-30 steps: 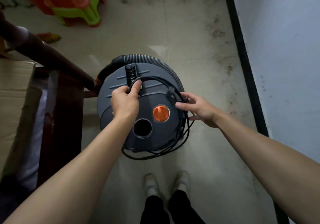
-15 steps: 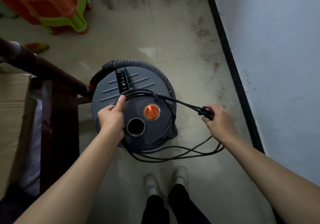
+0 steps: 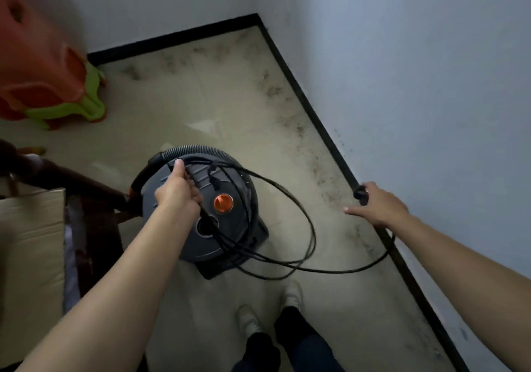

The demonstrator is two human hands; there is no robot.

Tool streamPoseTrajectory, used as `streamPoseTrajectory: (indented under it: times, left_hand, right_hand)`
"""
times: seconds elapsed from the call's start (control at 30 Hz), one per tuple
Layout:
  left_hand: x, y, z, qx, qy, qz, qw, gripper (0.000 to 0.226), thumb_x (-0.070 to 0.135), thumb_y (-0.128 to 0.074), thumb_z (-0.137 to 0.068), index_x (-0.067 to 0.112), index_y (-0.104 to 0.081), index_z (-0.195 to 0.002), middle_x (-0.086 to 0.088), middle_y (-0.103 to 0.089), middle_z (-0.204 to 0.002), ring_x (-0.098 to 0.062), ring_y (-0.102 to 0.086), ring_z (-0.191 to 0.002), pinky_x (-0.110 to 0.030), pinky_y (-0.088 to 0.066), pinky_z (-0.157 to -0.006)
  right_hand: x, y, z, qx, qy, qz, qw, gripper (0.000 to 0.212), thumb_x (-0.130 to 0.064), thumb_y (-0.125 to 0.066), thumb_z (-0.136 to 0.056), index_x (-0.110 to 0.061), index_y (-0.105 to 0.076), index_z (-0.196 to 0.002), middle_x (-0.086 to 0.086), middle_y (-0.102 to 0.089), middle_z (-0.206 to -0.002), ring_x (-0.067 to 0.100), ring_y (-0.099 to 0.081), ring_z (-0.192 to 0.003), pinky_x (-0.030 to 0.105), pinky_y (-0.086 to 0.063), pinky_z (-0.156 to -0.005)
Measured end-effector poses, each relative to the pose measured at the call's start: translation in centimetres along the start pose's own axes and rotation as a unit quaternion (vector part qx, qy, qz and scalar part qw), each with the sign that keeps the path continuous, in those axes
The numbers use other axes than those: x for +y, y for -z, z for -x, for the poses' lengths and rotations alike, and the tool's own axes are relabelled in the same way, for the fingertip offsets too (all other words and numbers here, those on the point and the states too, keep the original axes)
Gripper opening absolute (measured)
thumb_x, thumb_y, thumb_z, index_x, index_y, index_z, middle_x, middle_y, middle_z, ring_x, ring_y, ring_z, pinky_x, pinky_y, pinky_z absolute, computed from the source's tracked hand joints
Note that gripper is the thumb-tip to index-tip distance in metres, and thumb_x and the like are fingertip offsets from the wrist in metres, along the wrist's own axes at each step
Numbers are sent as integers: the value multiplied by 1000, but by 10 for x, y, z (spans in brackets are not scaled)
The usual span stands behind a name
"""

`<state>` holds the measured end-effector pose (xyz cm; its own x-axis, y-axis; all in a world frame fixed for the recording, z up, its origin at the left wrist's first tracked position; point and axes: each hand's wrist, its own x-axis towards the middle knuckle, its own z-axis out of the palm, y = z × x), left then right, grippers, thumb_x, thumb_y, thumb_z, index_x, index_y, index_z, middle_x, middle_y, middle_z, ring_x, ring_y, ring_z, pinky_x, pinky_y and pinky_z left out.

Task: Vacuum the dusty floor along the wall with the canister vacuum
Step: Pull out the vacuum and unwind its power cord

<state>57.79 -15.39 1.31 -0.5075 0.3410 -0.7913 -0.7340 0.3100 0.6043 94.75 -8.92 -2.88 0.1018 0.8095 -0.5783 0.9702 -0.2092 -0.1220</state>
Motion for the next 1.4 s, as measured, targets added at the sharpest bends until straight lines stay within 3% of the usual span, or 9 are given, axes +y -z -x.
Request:
streamPoseTrajectory:
  times: [0.07, 0.13, 0.23, 0.4, 0.67, 0.87, 1.03, 1.23, 1.4]
  left_hand:
    - [14, -10, 10, -36, 33, 38, 998, 43, 36, -45, -100, 21, -31, -62, 8, -25, -33, -8, -20, -26, -14, -15, -32]
    - [23, -25, 23, -84, 57, 60, 993, 42, 32, -36, -102, 21, -28, -62, 6, -25, -35, -9, -22, -27, -15, -18, -35]
    - [26, -55, 47, -130, 62, 62, 988, 35, 20, -35, -100, 17, -34, -66, 1, -37, -52, -14, -35, -44, -22, -33, -49]
    - [28, -111, 74, -194, 56, -67, 977, 20, 11, -35, -99, 7, -53, -89, -2, -57, -71, -16, -52, -68, -27, -39, -65]
    - [53, -221, 61, -176, 10, -74, 981, 28, 3, -34, -99, 5, -45, -126, -9, -63, -110, -20, -63, -88, -38, -47, -80]
    - [71, -251, 27, -59, 18, 2, 998, 20, -2, -35, -96, -3, -53, -104, -11, -59, -117, -24, -60, -109, -42, -43, -92]
    - [95, -234, -15, -15, 30, 94, 995, 23, -1, -37, -96, -1, -45, -117, -12, -57, -103, -27, -56, -99, -39, -45, -92]
    - [124, -212, -97, 40, 50, 114, 991, 9, 6, -41, -95, 6, -49, -91, -4, -53, -80, -18, -56, -72, -33, -43, -86]
    - [142, -180, -169, 113, 72, 118, 984, 18, 11, -47, -94, 5, -47, -111, -11, -52, -100, -22, -52, -85, -35, -44, -87]
  right_hand:
    - [17, 29, 10, -10, -52, -169, 984, 46, -40, -75, -81, -9, -62, -113, 12, -68, -102, 21, -60, -77, 30, -47, -67]
    - [32, 56, 15, 12, -89, -305, 948, 22, -25, -74, -85, -5, -64, -85, 11, -62, -71, 16, -44, -50, 25, -32, -46]
    - [36, 100, 14, 42, -95, -431, 896, 22, -18, -72, -86, -12, -54, -75, 2, -43, -57, 12, -30, -43, 20, -21, -37]
    - [20, 164, -4, 41, -14, -543, 839, 15, -23, -69, -88, -12, -59, -85, -7, -35, -49, 5, -25, -37, 19, -17, -33]
    - [-5, 224, -94, -5, 51, -523, 851, 13, -22, -65, -91, -10, -61, -87, 0, -44, -60, 9, -32, -44, 19, -21, -37]
    - [-62, 265, -150, -32, 103, -498, 860, 16, -24, -60, -93, -10, -62, -86, 2, -51, -64, 11, -41, -48, 23, -33, -45]
    - [-146, 285, -183, -62, 156, -479, 862, 18, -28, -57, -95, -13, -59, -86, 2, -53, -65, 14, -46, -52, 25, -36, -48]
    - [-256, 295, -225, -121, 163, -488, 849, 23, -33, -53, -98, -16, -56, -82, -1, -51, -61, 10, -45, -46, 21, -33, -43]
    - [-347, 286, -256, -182, 113, -497, 841, 30, -36, -50, -100, -16, -50, -77, -3, -45, -57, 6, -31, -37, 18, -20, -32]
